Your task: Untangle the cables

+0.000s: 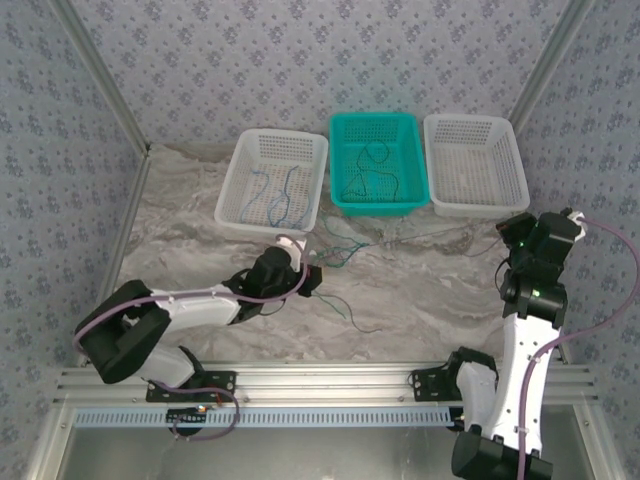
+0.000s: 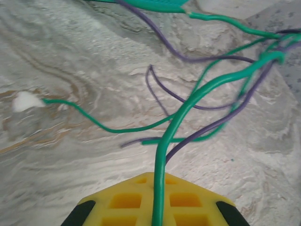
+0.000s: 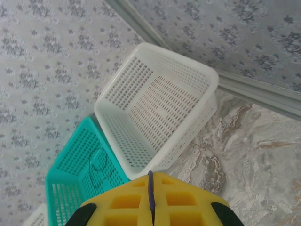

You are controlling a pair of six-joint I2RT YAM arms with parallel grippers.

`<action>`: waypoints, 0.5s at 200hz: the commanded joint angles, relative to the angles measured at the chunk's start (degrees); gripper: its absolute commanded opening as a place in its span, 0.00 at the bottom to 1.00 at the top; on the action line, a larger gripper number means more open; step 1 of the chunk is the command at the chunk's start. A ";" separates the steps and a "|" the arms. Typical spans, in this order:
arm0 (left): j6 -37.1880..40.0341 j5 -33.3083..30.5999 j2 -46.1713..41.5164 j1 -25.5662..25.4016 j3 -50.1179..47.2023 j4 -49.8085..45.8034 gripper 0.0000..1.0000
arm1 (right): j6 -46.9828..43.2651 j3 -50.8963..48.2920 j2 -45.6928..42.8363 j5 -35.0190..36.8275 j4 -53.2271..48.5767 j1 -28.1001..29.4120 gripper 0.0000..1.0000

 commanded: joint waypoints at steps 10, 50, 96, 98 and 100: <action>-0.40 -4.57 -4.34 0.91 -3.32 -4.28 0.00 | 4.21 2.36 -0.46 4.66 1.40 -1.52 0.00; -1.47 -6.02 -7.09 1.91 -5.86 -6.64 0.00 | 5.72 5.93 -0.35 9.19 1.82 -2.82 0.00; -2.74 -8.77 -9.14 3.66 -7.53 -10.48 0.00 | 7.82 12.04 1.54 12.70 3.98 -4.53 0.00; -2.87 -8.84 -9.22 3.77 -7.65 -10.56 0.00 | 7.91 12.22 1.63 12.89 4.04 -4.52 0.00; -2.99 -8.84 -9.30 3.87 -7.86 -10.58 0.00 | 7.88 12.51 1.72 13.03 4.12 -4.52 0.00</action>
